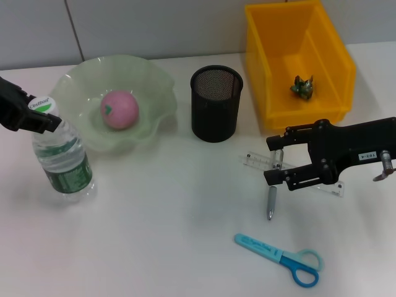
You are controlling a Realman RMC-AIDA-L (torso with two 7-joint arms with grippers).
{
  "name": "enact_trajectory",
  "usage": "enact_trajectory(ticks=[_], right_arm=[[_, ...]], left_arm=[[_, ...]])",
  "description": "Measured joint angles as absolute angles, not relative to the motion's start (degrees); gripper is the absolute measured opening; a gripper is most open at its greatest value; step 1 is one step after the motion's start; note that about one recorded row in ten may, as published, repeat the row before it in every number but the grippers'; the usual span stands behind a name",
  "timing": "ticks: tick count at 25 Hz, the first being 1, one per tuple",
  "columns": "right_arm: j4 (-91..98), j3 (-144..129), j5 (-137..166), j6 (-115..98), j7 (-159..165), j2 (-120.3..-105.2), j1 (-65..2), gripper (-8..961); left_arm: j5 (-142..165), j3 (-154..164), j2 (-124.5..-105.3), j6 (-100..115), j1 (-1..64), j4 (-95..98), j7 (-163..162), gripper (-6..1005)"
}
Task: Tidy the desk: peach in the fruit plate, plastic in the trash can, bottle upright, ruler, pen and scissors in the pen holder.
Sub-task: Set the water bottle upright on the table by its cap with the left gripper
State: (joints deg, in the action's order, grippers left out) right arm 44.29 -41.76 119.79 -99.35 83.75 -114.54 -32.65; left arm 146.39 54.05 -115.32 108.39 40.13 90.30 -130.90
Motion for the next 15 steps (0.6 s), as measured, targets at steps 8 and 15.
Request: enact_trajectory(ticks=[8, 15], right_arm=[[44.30, -41.74, 119.79, -99.49, 83.75, -114.61, -32.56, 770], [44.30, -41.74, 119.79, -99.50, 83.75, -114.61, -32.52, 770]], left_arm=[[148.75, 53.69, -116.01, 106.46, 39.79, 91.12, -128.70, 434], [148.73, 53.74, -116.90, 104.59, 39.29, 91.32, -127.97, 435]])
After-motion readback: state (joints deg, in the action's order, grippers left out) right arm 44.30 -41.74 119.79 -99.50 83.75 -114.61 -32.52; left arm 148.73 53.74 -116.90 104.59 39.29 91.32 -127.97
